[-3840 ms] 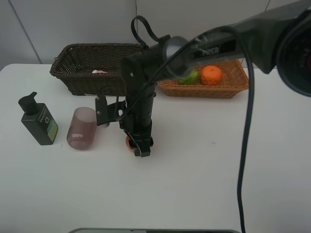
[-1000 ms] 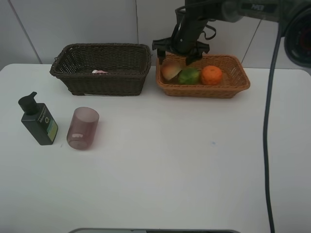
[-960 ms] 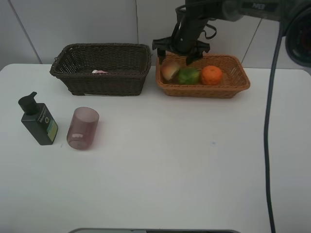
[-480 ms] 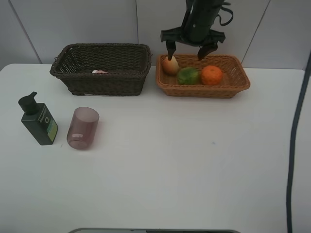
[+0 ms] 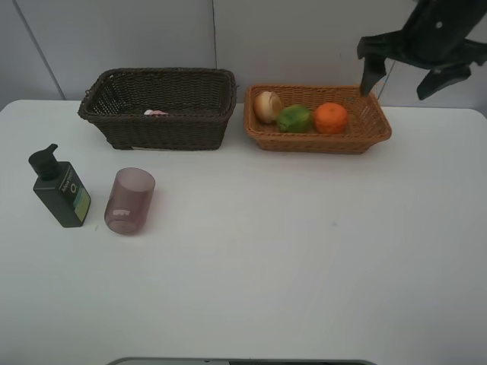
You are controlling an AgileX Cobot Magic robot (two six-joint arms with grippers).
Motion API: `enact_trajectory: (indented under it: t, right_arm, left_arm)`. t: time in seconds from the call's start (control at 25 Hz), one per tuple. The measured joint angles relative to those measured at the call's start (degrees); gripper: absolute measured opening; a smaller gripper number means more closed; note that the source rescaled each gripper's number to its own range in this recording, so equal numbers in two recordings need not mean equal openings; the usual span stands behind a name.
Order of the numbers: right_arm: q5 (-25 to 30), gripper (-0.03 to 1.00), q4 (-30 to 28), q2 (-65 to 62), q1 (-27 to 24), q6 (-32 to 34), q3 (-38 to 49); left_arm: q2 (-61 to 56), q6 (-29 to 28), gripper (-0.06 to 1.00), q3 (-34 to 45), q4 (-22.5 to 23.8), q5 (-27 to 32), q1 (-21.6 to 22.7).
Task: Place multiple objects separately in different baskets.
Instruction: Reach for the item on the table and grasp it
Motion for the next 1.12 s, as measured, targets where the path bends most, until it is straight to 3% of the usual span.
enact_trajectory:
  t: [0.4,0.72,1.12]
  right_arm:
    - [0.39,0.9,3.53,-35.46,-1.12,-5.45,20.9]
    - [3.04,0.9,7.95,-63.6,-1.12,-13.03,29.97]
    - [3.81,0.9,8.31,-89.23,-1.12,-13.89,39.14]
  left_arm:
    - [0.0,0.0,0.81,0.0,0.0,0.0,0.0]
    - [0.0,0.0,0.81,0.0,0.0,0.0,0.0]
    - [0.0,0.0,0.81,0.0,0.0,0.0,0.0]
